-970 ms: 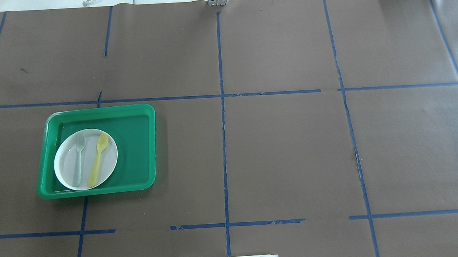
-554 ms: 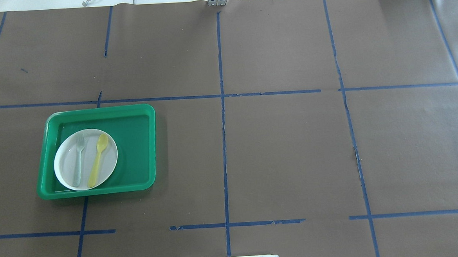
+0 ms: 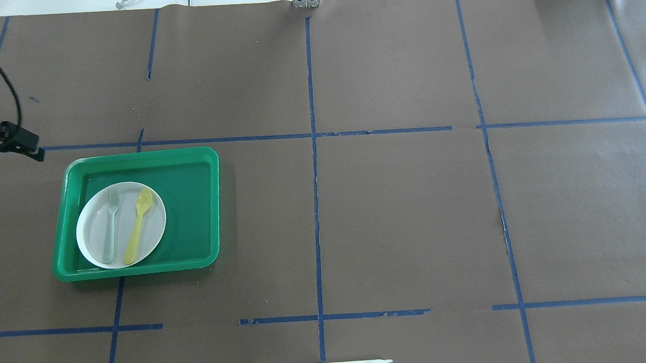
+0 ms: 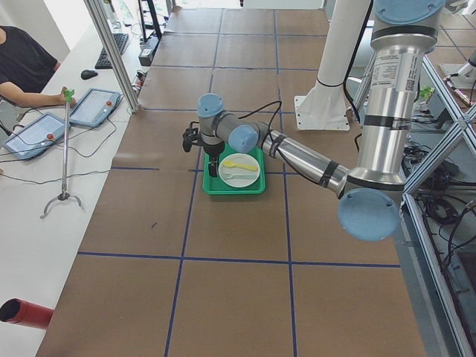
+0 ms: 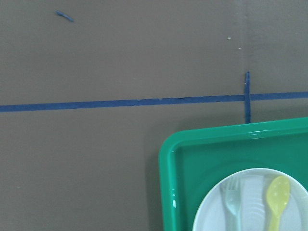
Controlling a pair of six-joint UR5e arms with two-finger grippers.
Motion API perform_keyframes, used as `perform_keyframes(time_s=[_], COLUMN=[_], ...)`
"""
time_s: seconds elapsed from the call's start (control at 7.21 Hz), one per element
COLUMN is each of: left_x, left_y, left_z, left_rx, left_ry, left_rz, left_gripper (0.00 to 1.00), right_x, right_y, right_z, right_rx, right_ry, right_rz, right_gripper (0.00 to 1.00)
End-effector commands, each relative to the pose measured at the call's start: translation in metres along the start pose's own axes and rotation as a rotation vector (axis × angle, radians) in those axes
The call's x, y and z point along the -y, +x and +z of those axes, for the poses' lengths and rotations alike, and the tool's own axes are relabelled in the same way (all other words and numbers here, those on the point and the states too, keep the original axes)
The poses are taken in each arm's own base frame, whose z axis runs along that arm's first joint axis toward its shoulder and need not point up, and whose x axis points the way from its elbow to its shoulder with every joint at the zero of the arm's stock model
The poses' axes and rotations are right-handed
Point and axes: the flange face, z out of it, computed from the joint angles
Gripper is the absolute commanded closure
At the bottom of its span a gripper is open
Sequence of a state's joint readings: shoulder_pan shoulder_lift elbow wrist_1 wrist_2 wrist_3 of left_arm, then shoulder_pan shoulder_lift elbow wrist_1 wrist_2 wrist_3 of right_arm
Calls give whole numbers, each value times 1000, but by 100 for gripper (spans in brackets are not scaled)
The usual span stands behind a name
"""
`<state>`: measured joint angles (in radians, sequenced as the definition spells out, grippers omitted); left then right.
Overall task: Place spoon
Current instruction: 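Move the left gripper down over the yellow spoon on the white plate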
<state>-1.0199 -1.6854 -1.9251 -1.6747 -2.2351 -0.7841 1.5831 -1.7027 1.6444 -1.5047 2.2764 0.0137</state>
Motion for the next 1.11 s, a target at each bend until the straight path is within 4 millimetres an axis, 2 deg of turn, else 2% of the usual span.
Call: perform_keyframes(time_s=[0.0,0.14,0.42,0.55,0.83,0.97], left_x=[-27,-42,-57,-59,-63,-62], left_y=[59,79,89,89,91,92], left_z=[40,61,110,121,128,130], left_rx=[26,12,-14,-3,-2,0], left_ry=[-27,-20,-24,-8,-18,-20], left_rz=[-46,-34,-46,-37,-32,-28], left_gripper=[0,0,7,14,28,32], right_x=[0,0,0,0,0,0], right_y=[0,0,0,0,0,0], right_z=[0,0,0,0,0,0], right_rx=[0,0,0,0,0,0], right_ry=[0,0,0,1,0,1], right_rz=[0,0,0,-1,0,-1], right_gripper=[0,0,0,0,0,0])
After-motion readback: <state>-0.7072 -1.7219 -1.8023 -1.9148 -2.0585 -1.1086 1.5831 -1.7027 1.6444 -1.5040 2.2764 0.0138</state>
